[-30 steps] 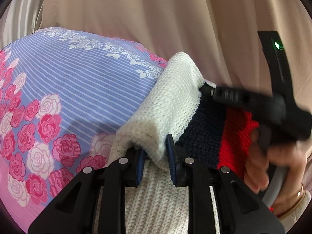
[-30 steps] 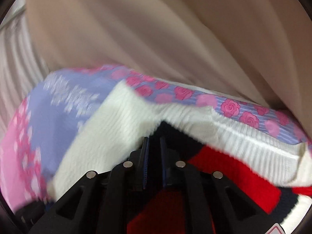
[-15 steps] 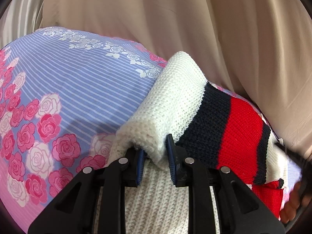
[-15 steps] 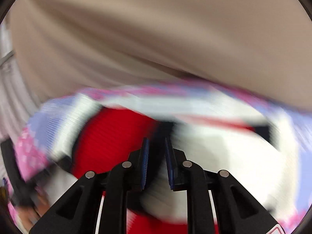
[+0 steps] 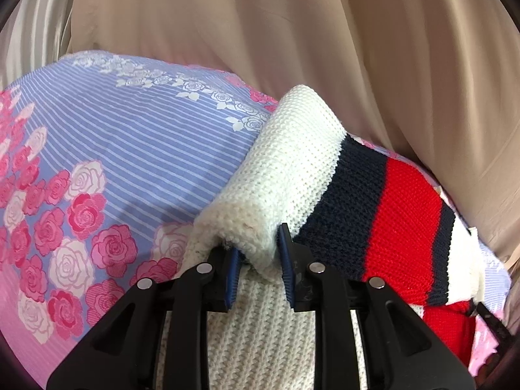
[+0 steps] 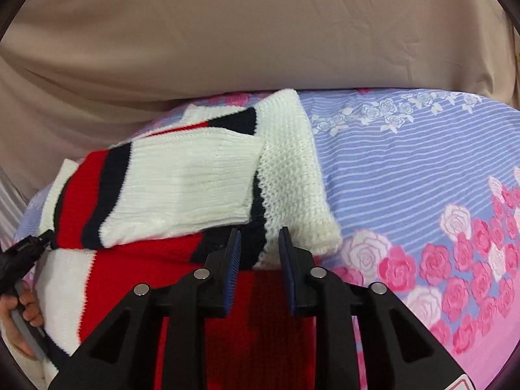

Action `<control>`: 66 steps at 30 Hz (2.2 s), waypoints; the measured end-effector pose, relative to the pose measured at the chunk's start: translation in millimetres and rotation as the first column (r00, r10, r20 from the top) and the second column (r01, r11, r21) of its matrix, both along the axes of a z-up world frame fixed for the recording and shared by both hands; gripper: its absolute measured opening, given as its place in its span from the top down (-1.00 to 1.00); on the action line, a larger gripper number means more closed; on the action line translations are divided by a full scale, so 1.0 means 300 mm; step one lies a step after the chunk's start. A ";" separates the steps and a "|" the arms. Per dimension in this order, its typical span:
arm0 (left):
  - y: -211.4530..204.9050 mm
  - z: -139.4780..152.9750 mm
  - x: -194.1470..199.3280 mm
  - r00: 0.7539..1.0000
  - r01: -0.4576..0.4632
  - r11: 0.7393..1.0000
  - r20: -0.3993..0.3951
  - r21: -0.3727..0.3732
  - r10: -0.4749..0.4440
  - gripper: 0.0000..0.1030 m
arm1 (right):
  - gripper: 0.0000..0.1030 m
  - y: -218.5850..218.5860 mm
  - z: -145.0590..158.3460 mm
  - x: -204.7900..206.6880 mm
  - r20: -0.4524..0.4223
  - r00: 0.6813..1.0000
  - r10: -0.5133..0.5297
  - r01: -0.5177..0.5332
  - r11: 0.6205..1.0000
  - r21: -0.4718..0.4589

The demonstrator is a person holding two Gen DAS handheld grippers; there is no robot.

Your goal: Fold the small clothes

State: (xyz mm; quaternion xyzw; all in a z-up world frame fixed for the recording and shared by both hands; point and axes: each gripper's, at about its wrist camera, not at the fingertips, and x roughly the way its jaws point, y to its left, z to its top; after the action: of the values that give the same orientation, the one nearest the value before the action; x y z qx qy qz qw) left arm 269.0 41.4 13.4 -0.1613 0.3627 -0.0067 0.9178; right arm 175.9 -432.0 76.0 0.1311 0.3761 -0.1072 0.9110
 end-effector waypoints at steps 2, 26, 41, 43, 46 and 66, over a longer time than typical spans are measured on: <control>-0.027 0.012 -0.012 1.000 -0.003 0.999 -0.006 0.046 0.003 0.54 | 0.48 0.037 0.026 -0.055 0.009 1.000 0.010 -0.010 1.000 -0.023; 0.151 0.025 -0.770 0.970 0.172 0.980 -0.190 0.104 -0.150 -0.51 | -0.16 0.102 -0.162 -0.963 -0.103 0.993 -0.060 0.070 0.993 0.092; 0.126 -0.035 -0.895 0.949 0.220 0.956 -0.184 -0.192 -0.255 -0.05 | -0.23 0.220 -0.180 -0.943 0.007 1.000 0.024 -0.025 0.933 0.359; 0.120 -0.039 -0.873 0.942 0.232 0.949 -0.194 -0.212 -0.274 0.75 | 0.43 0.221 -0.179 -0.926 -0.009 1.000 -0.011 0.014 0.936 0.352; 0.144 -0.009 -0.888 0.947 0.231 0.936 -0.160 -0.264 -0.279 0.77 | 0.84 0.214 -0.151 -0.937 0.033 0.999 -0.041 0.026 0.935 0.353; 0.355 0.512 -1.471 0.797 0.531 0.836 0.415 -0.138 -0.438 0.79 | 0.87 0.297 0.320 -1.523 0.732 0.639 0.236 -0.448 0.888 0.105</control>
State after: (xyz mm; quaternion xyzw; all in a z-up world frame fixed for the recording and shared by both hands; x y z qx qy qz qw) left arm -172.4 147.8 167.1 -0.1714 0.2102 -0.3183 0.9084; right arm -280.9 -342.8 172.0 0.2131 0.0311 0.1804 0.9597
